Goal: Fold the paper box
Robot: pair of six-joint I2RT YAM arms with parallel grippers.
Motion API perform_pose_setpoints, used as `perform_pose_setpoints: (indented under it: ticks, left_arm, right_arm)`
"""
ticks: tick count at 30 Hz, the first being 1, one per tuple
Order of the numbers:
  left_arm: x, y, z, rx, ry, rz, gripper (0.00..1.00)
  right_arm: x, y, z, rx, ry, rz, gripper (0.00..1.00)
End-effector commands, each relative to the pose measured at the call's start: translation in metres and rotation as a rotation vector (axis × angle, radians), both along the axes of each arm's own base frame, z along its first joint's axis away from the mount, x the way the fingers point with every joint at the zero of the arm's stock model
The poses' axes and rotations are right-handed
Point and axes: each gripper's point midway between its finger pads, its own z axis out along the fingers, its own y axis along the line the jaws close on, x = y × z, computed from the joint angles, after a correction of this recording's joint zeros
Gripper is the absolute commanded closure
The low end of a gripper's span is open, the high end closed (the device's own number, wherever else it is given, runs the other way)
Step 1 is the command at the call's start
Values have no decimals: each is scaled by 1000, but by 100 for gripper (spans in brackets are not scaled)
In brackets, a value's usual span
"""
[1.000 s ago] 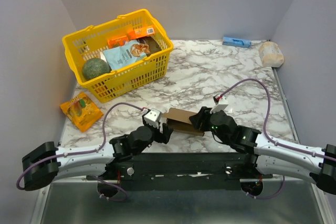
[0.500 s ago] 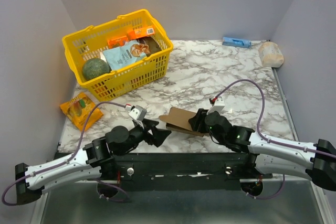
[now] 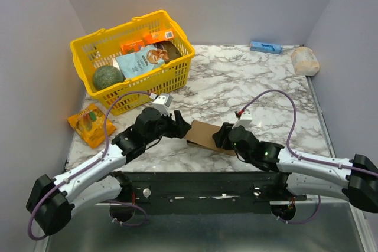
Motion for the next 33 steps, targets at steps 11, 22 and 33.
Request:
perform_pose_setpoints:
  ticks: [11,22,33]
  left_arm:
    - [-25,-39,-34,-75,191,-221,26]
    - [-13,-45,-51,-49,184,-215,28]
    - [10,-17,-69,102,119,-73,28]
  right_arm:
    - [-5,-17,-29,-100,49,-33,40]
    - [-6,-17,-28,-94,49,-28,40]
    - [-6,-21,-13,-104,26,-18,34]
